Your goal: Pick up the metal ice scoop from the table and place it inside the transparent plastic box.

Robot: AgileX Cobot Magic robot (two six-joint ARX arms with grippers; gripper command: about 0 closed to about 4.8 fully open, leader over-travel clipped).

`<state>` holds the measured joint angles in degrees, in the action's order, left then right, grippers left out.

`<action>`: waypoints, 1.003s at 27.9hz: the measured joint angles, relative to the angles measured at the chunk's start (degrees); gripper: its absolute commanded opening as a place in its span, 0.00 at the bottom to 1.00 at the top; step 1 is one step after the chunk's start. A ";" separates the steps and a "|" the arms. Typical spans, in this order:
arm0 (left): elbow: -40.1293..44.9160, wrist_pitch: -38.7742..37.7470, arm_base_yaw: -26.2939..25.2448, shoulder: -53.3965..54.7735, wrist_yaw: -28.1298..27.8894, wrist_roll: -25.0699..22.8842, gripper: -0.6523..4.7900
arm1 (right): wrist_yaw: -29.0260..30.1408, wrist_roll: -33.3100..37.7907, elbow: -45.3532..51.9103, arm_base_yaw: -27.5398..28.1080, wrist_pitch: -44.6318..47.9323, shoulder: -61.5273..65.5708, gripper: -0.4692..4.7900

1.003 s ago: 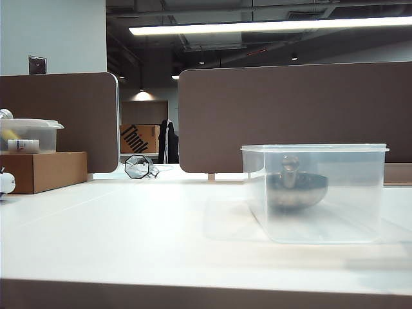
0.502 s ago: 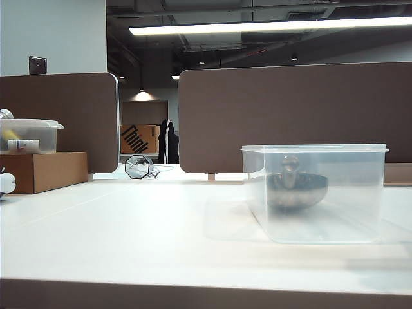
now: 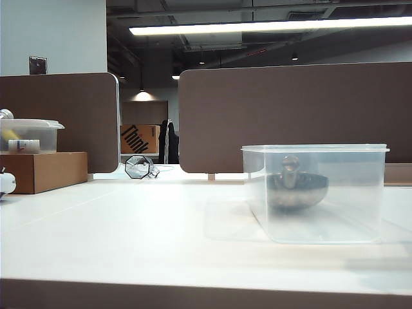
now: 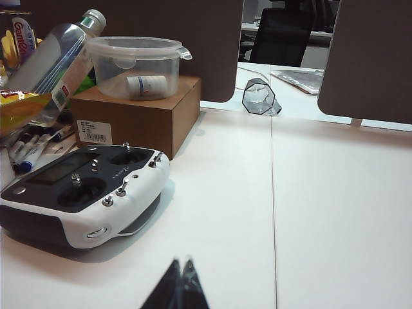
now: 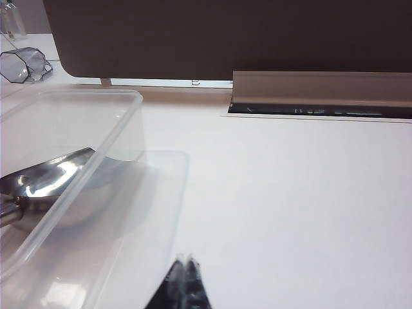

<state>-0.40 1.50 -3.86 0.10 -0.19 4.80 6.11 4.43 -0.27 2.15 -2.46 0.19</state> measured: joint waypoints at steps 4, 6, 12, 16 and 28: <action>0.00 0.02 0.00 0.00 0.00 -0.09 0.11 | 0.00 0.00 0.02 0.00 0.00 0.00 0.09; 0.00 0.02 0.00 0.00 0.04 -0.81 0.11 | 0.00 0.00 0.02 0.00 0.00 0.00 0.09; 0.00 0.17 0.00 0.00 0.15 -3.02 0.11 | 0.00 0.00 0.00 0.00 0.00 0.00 0.09; 0.00 -0.04 0.00 0.00 0.15 -3.04 0.11 | 0.00 0.00 0.00 0.00 0.00 0.00 0.09; 0.00 -0.07 0.00 0.00 0.15 -3.04 0.11 | 0.00 0.00 0.02 0.00 0.00 0.00 0.09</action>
